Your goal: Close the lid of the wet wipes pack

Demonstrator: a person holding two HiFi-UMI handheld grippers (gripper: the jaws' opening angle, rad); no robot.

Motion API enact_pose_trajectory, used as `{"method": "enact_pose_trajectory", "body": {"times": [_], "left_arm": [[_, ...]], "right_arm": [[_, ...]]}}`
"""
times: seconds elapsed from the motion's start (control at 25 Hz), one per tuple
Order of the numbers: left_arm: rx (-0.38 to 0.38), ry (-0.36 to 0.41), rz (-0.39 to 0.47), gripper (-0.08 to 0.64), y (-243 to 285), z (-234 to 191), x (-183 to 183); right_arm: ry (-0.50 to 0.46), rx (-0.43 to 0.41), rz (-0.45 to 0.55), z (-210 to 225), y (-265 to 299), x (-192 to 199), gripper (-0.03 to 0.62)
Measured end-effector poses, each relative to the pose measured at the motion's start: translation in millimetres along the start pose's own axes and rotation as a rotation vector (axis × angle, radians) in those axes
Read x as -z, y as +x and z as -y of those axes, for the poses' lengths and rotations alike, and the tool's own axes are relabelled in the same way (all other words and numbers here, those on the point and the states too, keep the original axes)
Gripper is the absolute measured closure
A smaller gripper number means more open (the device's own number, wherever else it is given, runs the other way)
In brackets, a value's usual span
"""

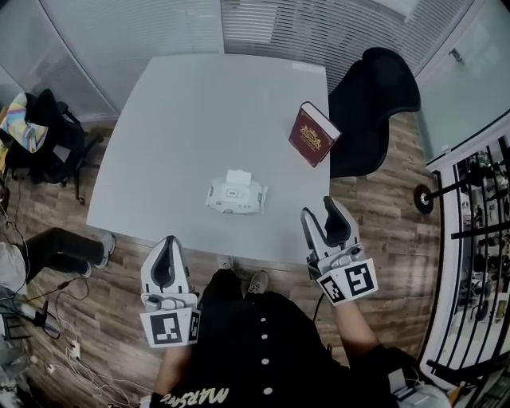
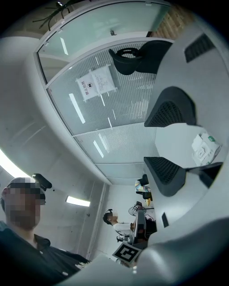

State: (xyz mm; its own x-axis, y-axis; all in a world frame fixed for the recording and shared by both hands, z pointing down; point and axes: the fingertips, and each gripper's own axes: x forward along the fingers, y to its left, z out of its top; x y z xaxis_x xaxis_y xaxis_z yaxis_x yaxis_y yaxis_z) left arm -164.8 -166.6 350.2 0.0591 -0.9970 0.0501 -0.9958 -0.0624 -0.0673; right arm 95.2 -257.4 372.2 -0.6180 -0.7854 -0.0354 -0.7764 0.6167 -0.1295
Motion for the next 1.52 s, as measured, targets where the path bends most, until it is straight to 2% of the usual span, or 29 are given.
{"method": "enact_pose_trajectory", "body": {"times": [0.16,0.44,0.68,0.92,1.12,1.28,1.52], "left_arm": [[0.026,-0.003,-0.008,0.555,17,-3,5],[0.068,0.008,0.021,0.554,59,-14,-8],[0.087,-0.006,-0.033,0.555,80,-28,8],[0.131,-0.022,-0.094,0.555,97,-28,28],[0.182,-0.052,-0.134,0.554,102,-19,43],[0.185,-0.109,-0.220,0.555,104,-14,66],[0.182,-0.112,-0.268,0.554,106,-19,81]], "right_arm": [[0.019,-0.027,-0.045,2,18,14,0.380],[0.109,-0.061,-0.111,18,62,38,0.381],[0.233,-0.076,-0.196,30,107,80,0.380],[0.293,-0.108,-0.343,34,150,142,0.381],[0.386,-0.138,-0.492,37,172,195,0.382],[0.469,-0.180,-0.599,40,189,234,0.382],[0.526,-0.221,-0.739,41,200,281,0.382]]}}
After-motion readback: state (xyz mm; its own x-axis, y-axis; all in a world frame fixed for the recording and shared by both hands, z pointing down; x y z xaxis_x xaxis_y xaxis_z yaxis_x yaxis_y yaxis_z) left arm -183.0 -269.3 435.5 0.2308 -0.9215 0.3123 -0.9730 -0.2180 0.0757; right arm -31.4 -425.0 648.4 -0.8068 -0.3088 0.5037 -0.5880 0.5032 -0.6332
